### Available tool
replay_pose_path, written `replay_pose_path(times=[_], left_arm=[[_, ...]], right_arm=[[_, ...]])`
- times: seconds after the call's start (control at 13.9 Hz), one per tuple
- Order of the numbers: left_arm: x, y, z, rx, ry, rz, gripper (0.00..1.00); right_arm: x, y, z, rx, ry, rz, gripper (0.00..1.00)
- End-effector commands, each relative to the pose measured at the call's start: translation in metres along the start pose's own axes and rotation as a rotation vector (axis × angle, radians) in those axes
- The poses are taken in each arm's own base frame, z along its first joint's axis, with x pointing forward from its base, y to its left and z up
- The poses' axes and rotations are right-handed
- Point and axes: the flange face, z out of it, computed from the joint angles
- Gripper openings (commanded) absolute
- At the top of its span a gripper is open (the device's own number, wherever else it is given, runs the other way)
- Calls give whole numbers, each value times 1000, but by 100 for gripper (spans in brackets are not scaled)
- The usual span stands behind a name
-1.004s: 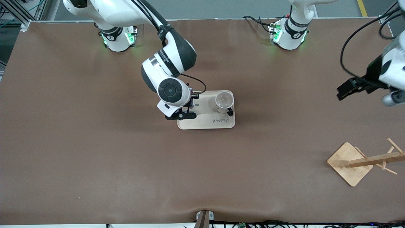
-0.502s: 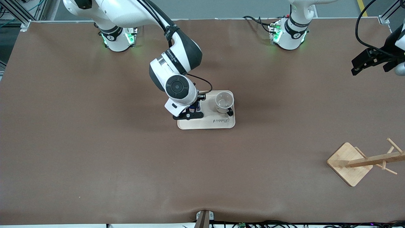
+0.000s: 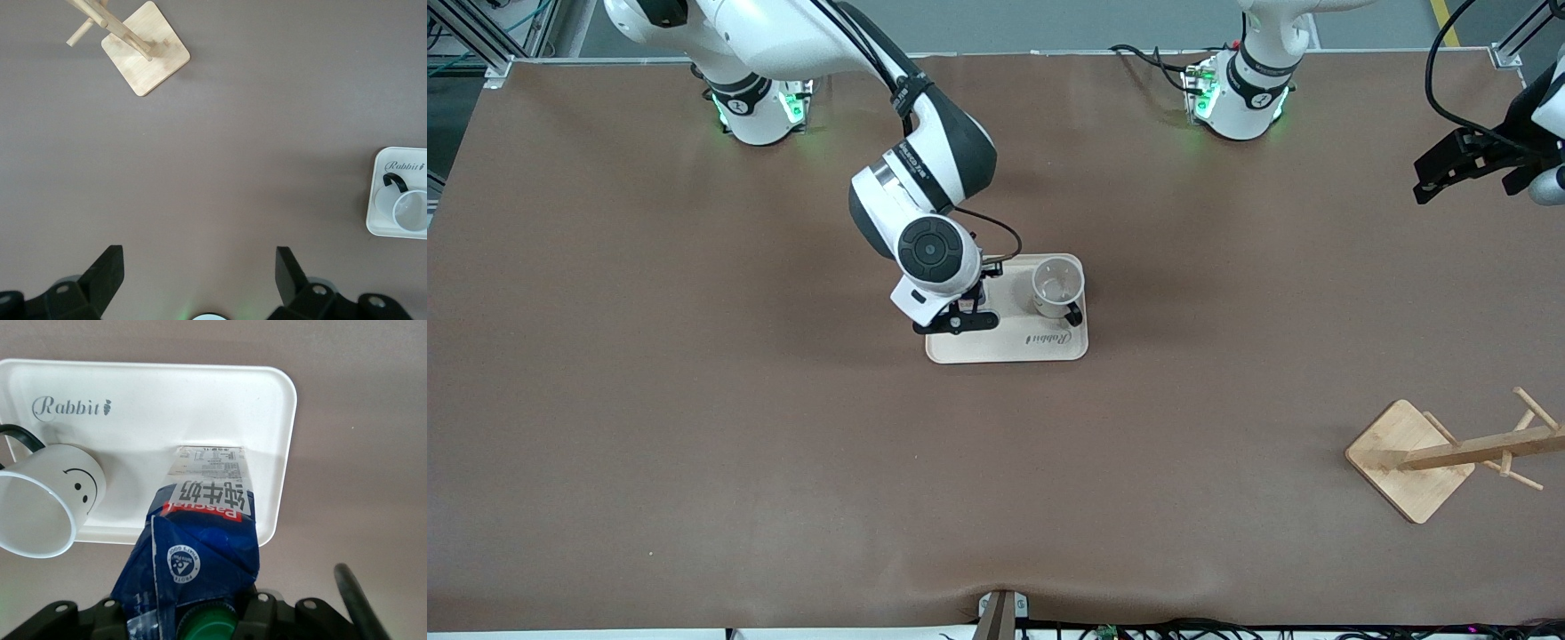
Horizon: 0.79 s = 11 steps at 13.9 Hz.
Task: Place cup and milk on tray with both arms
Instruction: 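Lower the milk carton onto the tray beside the mug, right gripper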
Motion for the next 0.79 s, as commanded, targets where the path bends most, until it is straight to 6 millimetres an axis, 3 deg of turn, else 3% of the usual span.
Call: replay_pose_path(times=[0.0,0.14,0.22,0.29,0.72], left_arm=[[-2,-3,-1,-15,5,7,100],[-1,-3,1,-14,2,5,100],[-1,-2,2,-14,-1,3,100],[0,-2,4,-16,-6,2,100],[5,-4,10,-16,-17,-2,100]], right_arm=[[-4,-1,7,-6,-13,-14,4],[-3,-1,7,-4,-9,-11,20],[-3,-1,7,-6,-7,-13,41],[-3,-2,6,-8,-3,-17,98],[-6,-1,-5,-1,1,-1,100]])
